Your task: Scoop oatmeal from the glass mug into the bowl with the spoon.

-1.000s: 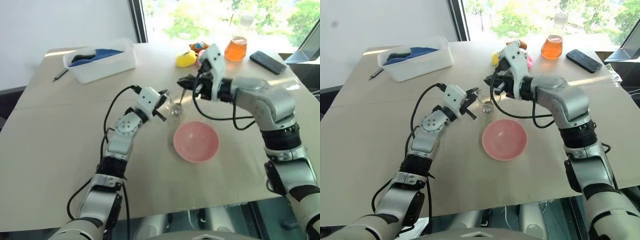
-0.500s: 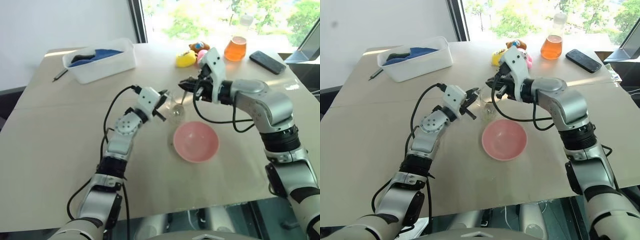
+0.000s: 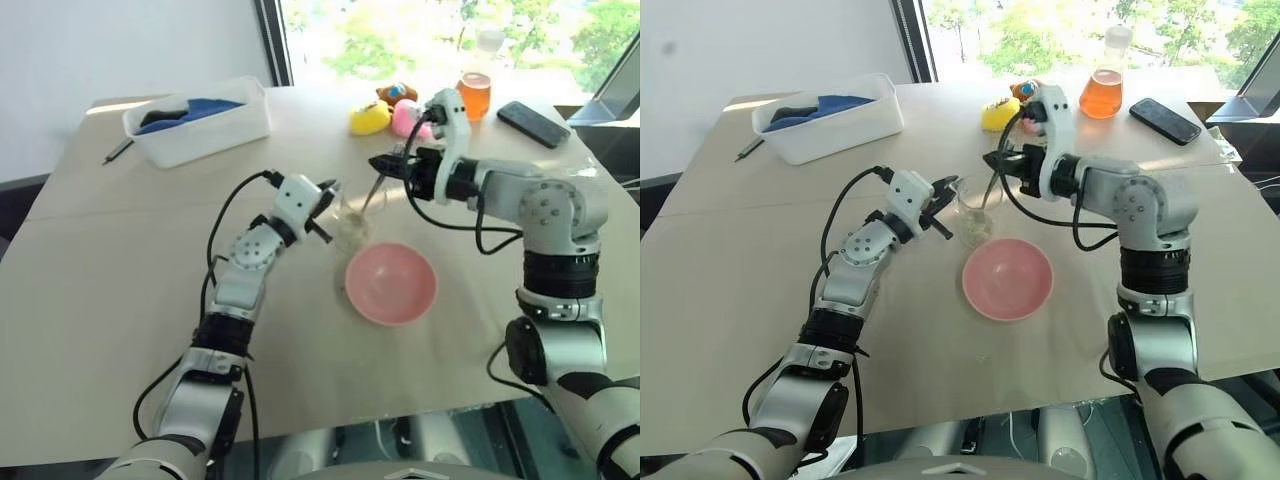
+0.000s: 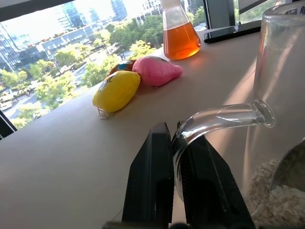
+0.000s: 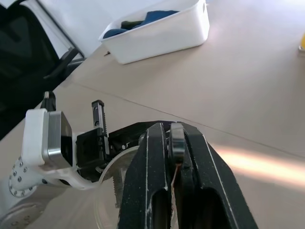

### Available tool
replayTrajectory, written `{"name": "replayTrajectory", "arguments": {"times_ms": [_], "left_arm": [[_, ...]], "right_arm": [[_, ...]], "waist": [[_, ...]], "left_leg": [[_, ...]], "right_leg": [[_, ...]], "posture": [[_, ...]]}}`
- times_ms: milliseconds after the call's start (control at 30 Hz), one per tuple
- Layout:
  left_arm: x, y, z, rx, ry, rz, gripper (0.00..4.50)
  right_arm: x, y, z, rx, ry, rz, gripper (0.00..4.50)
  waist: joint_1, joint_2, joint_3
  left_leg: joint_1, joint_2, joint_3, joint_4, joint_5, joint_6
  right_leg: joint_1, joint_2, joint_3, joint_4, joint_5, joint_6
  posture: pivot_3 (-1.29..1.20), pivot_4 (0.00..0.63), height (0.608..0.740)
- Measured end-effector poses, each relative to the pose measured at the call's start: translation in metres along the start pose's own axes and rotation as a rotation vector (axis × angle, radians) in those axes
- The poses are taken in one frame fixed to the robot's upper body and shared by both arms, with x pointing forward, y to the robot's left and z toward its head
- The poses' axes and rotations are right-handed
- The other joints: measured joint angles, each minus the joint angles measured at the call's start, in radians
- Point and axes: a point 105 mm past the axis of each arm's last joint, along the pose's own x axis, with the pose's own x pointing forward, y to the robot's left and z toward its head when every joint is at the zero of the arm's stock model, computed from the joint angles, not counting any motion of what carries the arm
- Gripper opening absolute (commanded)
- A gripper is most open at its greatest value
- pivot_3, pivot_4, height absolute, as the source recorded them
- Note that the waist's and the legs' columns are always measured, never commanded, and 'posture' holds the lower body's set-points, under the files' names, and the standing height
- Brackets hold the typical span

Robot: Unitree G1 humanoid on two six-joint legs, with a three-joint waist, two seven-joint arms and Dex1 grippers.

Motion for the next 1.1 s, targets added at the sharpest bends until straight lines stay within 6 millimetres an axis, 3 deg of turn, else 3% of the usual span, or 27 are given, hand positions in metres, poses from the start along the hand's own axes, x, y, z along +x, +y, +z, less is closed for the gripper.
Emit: {"name": "replayTrajectory", "arguments": {"times_ms": [233, 500, 700, 1100], "left_arm": [[0.0, 0.0, 0.0, 0.003, -0.005, -0.001, 0.13], [0.001, 0.0, -0.001, 0.001, -0.004, 0.0, 0.13], [0.001, 0.0, -0.002, -0.002, -0.003, 0.004, 0.13], [0.002, -0.001, -0.002, -0.014, -0.015, 0.006, 0.13]], "right_arm": [[-0.006, -0.004, 0.008, 0.068, 0.013, -0.026, 0.0], [-0.012, -0.001, 0.03, -0.038, -0.037, -0.02, 0.0], [-0.011, 0.001, 0.032, -0.073, -0.041, -0.013, 0.0], [-0.029, -0.011, 0.032, 0.122, -0.061, -0.032, 0.0]], "waist": [[-0.011, 0.0, 0.0], [-0.014, 0.0, 0.0], [-0.014, 0.0, 0.0], [-0.012, 0.0, 0.0]], "left_leg": [[0.0, 0.0, 0.0, 0.0, 0.0, 0.0], [0.0, 0.0, 0.0, 0.0, 0.0, 0.0], [0.0, 0.0, 0.0, 0.0, 0.0, 0.0], [0.0, 0.0, 0.0, 0.0, 0.0, 0.0]], "right_leg": [[0.0, 0.0, 0.001, 0.001, 0.0, 0.0], [0.0, 0.0, 0.001, 0.001, 0.0, 0.0], [0.0, 0.0, 0.002, 0.001, 0.0, 0.0], [0.0, -0.001, 0.003, 0.001, 0.0, 0.0]], "posture": [[0.0, 0.15, 0.74], [0.0, 0.15, 0.74], [0.0, 0.15, 0.74], [0.0, 0.15, 0.74]]}}
